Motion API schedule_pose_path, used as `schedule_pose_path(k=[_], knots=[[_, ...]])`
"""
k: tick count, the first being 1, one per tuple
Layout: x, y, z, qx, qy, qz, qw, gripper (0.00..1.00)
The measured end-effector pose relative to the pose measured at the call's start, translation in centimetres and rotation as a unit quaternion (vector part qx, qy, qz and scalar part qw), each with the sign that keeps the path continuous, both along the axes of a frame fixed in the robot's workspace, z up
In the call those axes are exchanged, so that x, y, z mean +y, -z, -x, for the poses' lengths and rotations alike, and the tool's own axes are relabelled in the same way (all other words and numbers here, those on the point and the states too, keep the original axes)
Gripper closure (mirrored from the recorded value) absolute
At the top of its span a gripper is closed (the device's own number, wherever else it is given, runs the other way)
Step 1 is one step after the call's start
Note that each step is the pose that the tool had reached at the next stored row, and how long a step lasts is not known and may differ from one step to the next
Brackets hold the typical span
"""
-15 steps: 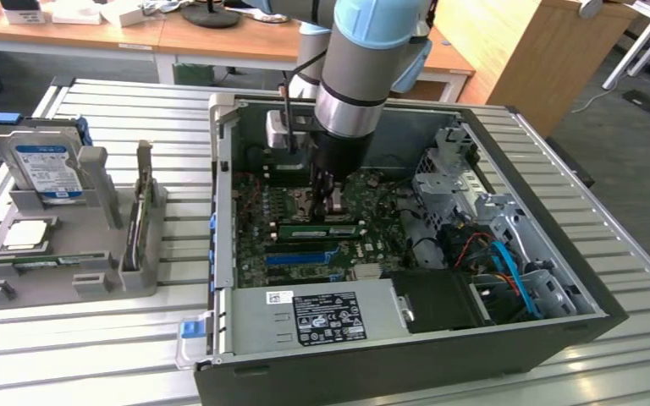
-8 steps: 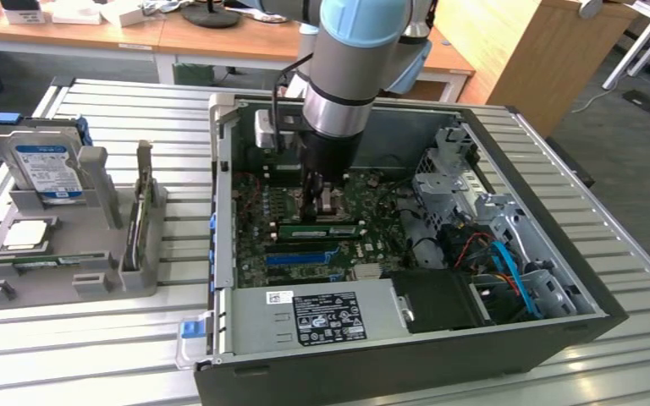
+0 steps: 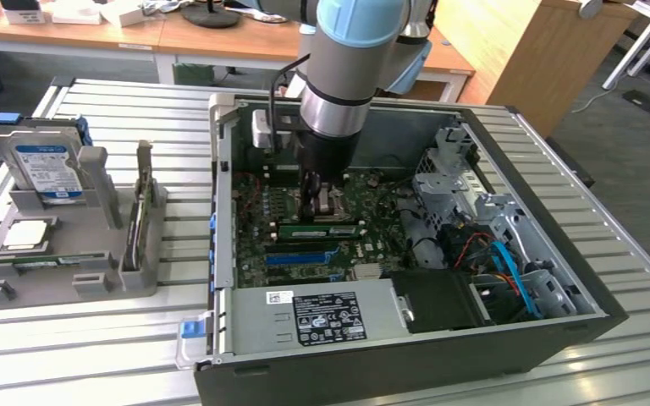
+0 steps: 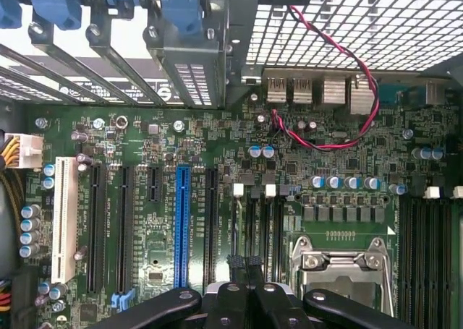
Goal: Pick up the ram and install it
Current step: 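Press down the ram until it locks into place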
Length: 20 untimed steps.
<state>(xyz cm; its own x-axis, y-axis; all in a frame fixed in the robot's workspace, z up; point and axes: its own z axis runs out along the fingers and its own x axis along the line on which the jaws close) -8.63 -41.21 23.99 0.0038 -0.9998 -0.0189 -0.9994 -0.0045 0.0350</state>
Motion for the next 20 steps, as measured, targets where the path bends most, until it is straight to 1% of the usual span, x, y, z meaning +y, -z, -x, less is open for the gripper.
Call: schedule_pose_path(k=[3,14,20], knots=[[0.00,0.13,0.00,0.0001,0.000,0.0001,1.0000,0.89],[0.00,0.15,-0.20,0.0000,0.000,0.0000,1.0000,0.89],[0.00,0.39,-0.20,0.0000,0.000,0.0001,1.0000,0.89]])
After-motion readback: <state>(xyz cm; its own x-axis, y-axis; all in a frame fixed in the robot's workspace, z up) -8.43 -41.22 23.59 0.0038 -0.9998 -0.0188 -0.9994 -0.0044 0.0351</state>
